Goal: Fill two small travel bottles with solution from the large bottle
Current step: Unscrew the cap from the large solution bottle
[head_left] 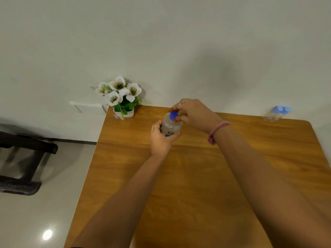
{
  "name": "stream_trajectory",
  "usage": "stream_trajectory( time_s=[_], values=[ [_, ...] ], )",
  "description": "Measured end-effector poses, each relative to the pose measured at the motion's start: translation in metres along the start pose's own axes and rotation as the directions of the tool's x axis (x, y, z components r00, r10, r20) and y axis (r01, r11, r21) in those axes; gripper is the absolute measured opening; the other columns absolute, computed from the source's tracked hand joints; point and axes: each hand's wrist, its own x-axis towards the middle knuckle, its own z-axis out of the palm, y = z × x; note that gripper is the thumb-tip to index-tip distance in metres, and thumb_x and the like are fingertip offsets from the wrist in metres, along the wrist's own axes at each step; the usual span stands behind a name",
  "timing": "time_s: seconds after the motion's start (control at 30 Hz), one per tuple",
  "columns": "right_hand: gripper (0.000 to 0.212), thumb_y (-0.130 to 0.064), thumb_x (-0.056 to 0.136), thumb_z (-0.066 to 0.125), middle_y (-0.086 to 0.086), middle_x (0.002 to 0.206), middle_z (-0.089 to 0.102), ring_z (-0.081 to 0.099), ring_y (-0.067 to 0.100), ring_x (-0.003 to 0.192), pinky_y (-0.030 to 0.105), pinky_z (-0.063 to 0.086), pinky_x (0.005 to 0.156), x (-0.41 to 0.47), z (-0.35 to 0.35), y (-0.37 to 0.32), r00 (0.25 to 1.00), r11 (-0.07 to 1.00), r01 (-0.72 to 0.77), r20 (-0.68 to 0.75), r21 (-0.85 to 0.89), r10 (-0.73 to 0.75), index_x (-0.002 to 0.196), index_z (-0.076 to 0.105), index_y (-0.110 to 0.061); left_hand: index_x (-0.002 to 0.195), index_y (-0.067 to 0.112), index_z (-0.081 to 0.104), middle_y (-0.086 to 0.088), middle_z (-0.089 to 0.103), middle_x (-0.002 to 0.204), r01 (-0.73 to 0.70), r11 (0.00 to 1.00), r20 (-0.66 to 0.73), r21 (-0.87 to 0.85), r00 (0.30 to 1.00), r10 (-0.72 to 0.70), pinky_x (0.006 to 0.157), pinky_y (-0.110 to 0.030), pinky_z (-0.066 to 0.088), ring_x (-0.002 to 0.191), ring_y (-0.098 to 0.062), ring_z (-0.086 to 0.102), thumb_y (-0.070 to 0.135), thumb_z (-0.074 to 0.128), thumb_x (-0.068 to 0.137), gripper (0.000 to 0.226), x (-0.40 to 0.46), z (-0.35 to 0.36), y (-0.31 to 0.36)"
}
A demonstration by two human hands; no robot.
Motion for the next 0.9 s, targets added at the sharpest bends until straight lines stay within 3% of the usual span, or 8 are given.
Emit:
stream_trajectory(
  time_s=[0.13, 0.23, 0.4, 0.57, 0.7, 0.8, 0.9],
  values=[
    [0.029, -0.027, 0.079, 0.073, -0.001, 0.099, 0.064, 0.058, 0.008, 0.078, 0.018, 0.047, 0.075, -0.066, -0.001, 0.006, 0.995, 0.996, -0.057, -0.072, 0.073, 0.062, 0.104, 0.067, -0.014, 0.127, 0.010, 0.052, -0.005, 0.060, 0.121, -0.041, 0.998, 0.111, 0.047, 0.993, 0.036, 0.094, -0.039, 0.052, 0.110, -0.020, 0.059, 0.023, 0.090, 0.061, 0.077, -0.050, 0.007, -0.002],
    [0.030, -0.030, 0.078, 0.074, -0.001, 0.101, 0.065, 0.059, 0.007, 0.076, 0.015, 0.045, 0.071, -0.109, 0.001, 0.010, 0.996, 0.994, -0.085, -0.025, 0.072, 0.087, 0.103, 0.065, -0.016, 0.123, 0.006, 0.053, -0.011, 0.061, 0.120, -0.018, 1.000, 0.199, 0.021, 0.980, 0.013, 0.093, -0.040, 0.052, 0.108, -0.021, 0.062, 0.019, 0.092, 0.058, 0.076, -0.086, 0.017, -0.006],
    [0.054, -0.022, 0.080, 0.073, -0.007, 0.122, 0.054, 0.063, 0.008, 0.088, 0.026, 0.051, 0.082, -0.167, 0.001, 0.016, 0.990, 0.994, -0.087, 0.115, 0.072, 0.079, 0.129, 0.051, -0.029, 0.113, 0.016, 0.055, -0.005, 0.063, 0.115, -0.001, 0.998, 0.249, 0.068, 0.968, -0.016, 0.088, -0.039, 0.055, 0.103, -0.017, 0.063, 0.026, 0.093, 0.055, 0.071, -0.141, 0.036, -0.011],
    [0.039, -0.015, 0.086, 0.065, -0.001, 0.114, 0.063, 0.056, 0.010, 0.092, 0.026, 0.046, 0.083, -0.199, 0.003, 0.024, 0.984, 0.993, -0.026, 0.171, -0.114, 0.046, 0.123, 0.060, -0.024, 0.119, 0.004, 0.052, -0.012, 0.061, 0.119, 0.042, 0.998, 0.254, 0.039, 0.966, -0.050, 0.091, -0.042, 0.053, 0.107, -0.024, 0.062, 0.014, 0.093, 0.056, 0.075, -0.177, 0.054, -0.013],
    [0.038, -0.042, 0.083, 0.066, 0.004, 0.100, 0.067, 0.061, 0.018, 0.084, 0.031, 0.052, 0.075, -0.214, 0.010, 0.026, 0.987, 0.962, -0.079, 0.118, -0.260, 0.113, 0.112, 0.063, -0.019, 0.117, 0.002, 0.052, -0.017, 0.060, 0.117, 0.044, 0.998, 0.247, 0.048, 0.968, -0.055, 0.085, -0.038, 0.054, 0.104, -0.029, 0.062, 0.010, 0.091, 0.058, 0.071, -0.194, 0.063, -0.015],
    [0.045, -0.051, 0.081, 0.063, 0.002, 0.091, 0.064, 0.060, 0.017, 0.078, 0.028, 0.051, 0.066, -0.220, 0.012, 0.030, 0.984, 0.938, -0.100, 0.104, -0.332, 0.142, 0.109, 0.062, -0.016, 0.115, 0.005, 0.053, -0.014, 0.060, 0.116, 0.029, 0.996, 0.240, 0.083, 0.969, -0.049, 0.085, -0.040, 0.055, 0.102, -0.027, 0.063, 0.015, 0.092, 0.057, 0.071, -0.200, 0.070, -0.016],
    [0.061, -0.048, 0.079, 0.068, 0.003, 0.116, 0.061, 0.060, 0.020, 0.098, 0.034, 0.052, 0.079, -0.226, 0.009, 0.035, 0.976, 0.962, -0.085, 0.173, -0.258, 0.133, 0.131, 0.050, -0.021, 0.114, 0.005, 0.053, -0.014, 0.061, 0.114, 0.017, 0.995, 0.232, 0.096, 0.972, -0.039, 0.081, -0.038, 0.054, 0.101, -0.028, 0.063, 0.018, 0.093, 0.057, 0.070, -0.205, 0.076, -0.019]
  ],
)
